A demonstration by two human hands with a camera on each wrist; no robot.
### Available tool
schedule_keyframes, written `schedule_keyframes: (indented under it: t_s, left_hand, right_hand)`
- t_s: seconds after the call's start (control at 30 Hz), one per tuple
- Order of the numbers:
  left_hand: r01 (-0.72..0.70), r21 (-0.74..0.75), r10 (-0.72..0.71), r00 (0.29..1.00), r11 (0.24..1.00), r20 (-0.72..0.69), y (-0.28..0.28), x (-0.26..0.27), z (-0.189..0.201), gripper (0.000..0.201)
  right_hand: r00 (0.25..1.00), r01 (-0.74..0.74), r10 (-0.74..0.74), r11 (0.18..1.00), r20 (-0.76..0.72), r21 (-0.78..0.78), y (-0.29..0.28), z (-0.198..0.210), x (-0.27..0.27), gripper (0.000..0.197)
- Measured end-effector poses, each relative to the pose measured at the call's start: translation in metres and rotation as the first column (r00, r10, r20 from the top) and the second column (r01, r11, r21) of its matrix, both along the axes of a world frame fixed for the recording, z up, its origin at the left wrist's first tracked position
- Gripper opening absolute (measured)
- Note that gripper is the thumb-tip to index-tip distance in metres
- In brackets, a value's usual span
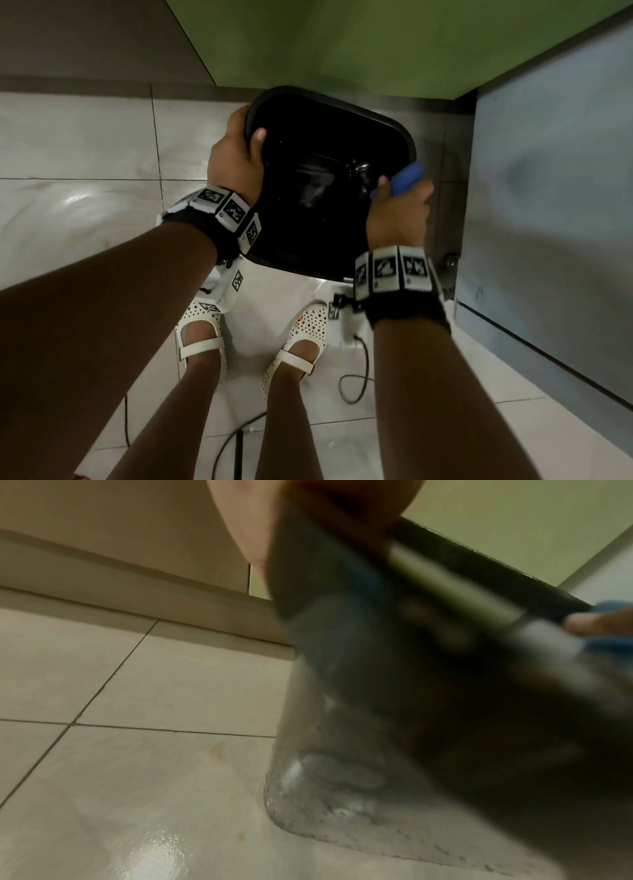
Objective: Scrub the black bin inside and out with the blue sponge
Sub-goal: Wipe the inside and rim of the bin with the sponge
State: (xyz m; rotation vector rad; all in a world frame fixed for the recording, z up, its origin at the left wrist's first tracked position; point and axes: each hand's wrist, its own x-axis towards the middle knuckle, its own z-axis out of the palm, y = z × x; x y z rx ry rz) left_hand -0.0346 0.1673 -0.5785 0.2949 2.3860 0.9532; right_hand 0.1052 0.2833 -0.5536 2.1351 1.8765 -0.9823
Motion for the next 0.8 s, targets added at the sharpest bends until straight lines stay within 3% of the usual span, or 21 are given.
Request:
schedule_keyframes:
  t_s: [0.13, 0.23, 0.33, 0.43, 0.53, 0.67, 0.73, 0.8]
  left_hand:
    - [0.033, -0.019, -0.033, 0.999, 0.999, -0.017, -0.001, 0.001, 0.002, 0.041]
    - [0.004, -0.058, -0.006, 0.999, 0.998, -0.035, -0.004, 0.005, 0.002, 0.047]
    - [-0.091, -0.081, 0.092, 0.996, 0.992, 0.005, -0.007, 0.010, 0.003, 0.065]
    - [-0.073, -0.227, 0.070, 0.997, 0.971, -0.019, -0.014, 0.008, 0.010, 0.091]
    - [0.095, -0.362, -0.129, 0.989, 0.927, -0.071, -0.016, -0.007, 0.015, 0.086]
    - [0.332, -0.175, -0.339, 0.941, 0.927, -0.016, 0.000, -0.022, 0.010, 0.056]
    - [0.388, -0.142, -0.393, 0.919, 0.911, -0.011, 0.004, -0.020, 0.007, 0.042]
    - [0.388, -0.129, -0.394, 0.919, 0.913, -0.025, 0.002, -0.017, 0.003, 0.037]
  right_hand:
    - [0.991, 0.107, -0.113, 0.991, -0.072, -0.081, -0.018, 0.001, 0.017, 0.052]
    - [0.988, 0.080, -0.091, 0.993, -0.123, -0.092, -0.005, -0.001, 0.012, 0.047]
    - [0.988, -0.097, 0.092, 0.995, -0.121, -0.036, 0.017, -0.003, -0.005, 0.048]
    - [0.934, -0.340, 0.338, 0.940, -0.116, -0.003, 0.037, -0.004, -0.027, 0.051]
    - [0.759, -0.651, 0.650, 0.757, 0.038, 0.066, 0.044, -0.003, -0.048, 0.051]
    - [0.421, -0.905, 0.888, 0.396, 0.184, 0.157, 0.022, -0.003, -0.073, 0.053]
    - [0.338, -0.933, 0.923, 0.303, 0.183, 0.196, 0.006, -0.008, -0.080, 0.053]
    - [0.313, -0.939, 0.934, 0.277, 0.172, 0.207, -0.002, -0.012, -0.084, 0.052]
